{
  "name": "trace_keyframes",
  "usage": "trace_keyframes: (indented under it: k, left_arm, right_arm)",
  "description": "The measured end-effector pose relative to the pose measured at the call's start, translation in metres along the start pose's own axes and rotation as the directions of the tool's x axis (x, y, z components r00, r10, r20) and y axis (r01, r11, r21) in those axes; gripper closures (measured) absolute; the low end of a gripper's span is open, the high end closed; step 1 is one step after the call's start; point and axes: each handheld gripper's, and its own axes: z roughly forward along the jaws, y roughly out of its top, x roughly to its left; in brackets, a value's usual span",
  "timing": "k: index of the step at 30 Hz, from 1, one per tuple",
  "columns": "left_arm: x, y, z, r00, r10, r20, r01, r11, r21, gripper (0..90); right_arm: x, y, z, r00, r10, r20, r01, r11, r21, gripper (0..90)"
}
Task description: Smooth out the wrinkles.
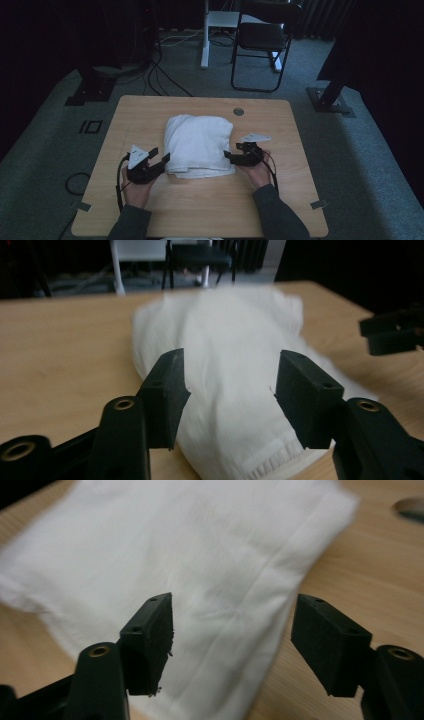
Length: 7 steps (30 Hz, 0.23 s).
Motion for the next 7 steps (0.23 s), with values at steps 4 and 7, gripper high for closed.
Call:
trace_keyframes:
  k: [4, 7]
  left_arm:
    - [0.010, 0.015, -0.023, 0.9987, 0.047, -0.019, -0.048, 0.9976, -0.049, 43.1]
    - [0.024, 0.020, -0.040, 0.9969, 0.064, -0.046, -0.068, 0.9945, -0.080, 42.5]
  right_arm:
    - [-0.010, -0.006, -0.039, 0.9999, -0.005, 0.010, 0.006, 0.999, -0.049, 28.9]
    - [-0.024, -0.017, -0.065, 0.9989, 0.029, 0.036, -0.026, 0.997, -0.067, 26.8]
